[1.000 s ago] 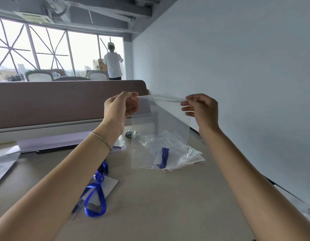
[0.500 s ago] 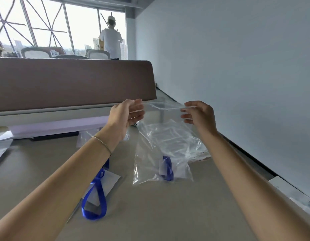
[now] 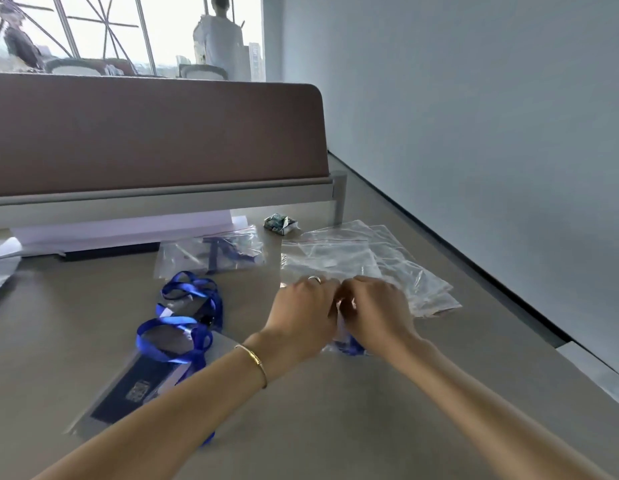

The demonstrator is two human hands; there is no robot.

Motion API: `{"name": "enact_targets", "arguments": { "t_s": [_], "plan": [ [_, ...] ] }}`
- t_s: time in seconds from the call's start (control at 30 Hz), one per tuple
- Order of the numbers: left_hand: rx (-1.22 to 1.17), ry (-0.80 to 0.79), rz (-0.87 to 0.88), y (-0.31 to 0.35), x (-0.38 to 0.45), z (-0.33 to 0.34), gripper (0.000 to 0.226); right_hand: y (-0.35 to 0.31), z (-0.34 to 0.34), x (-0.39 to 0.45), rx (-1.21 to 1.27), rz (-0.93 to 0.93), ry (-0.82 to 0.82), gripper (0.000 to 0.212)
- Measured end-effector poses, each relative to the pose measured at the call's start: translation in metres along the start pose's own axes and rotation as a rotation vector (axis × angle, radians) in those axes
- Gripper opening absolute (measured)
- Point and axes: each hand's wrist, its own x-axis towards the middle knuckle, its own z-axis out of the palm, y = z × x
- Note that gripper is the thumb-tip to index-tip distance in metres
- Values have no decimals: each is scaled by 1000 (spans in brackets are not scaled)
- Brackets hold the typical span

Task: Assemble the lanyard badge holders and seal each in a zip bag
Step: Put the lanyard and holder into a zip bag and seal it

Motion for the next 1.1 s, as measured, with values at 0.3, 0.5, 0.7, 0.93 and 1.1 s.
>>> {"name": "enact_targets", "arguments": {
  "t_s": [0.3,0.5,0.7,0.93,1.1],
  "plan": [
    [107,-71,-12,-2,-4,16,21,-2,6,-10,20,-42,-32,13],
    [39,-56,-11,-5,-8,26,18,1,10,-13,50,-7,-49,11],
    [48,-18,6,-7,-20,29,18,-3,9,-26,88,-1,-29,22],
    [25,-12,-19,-13,-22,36,19,2,12,-27,84,-19,-56,9],
    [-9,2,-30,-24,-33,42,24,17,19,-28,137,-31,-91,12]
  ]
}}
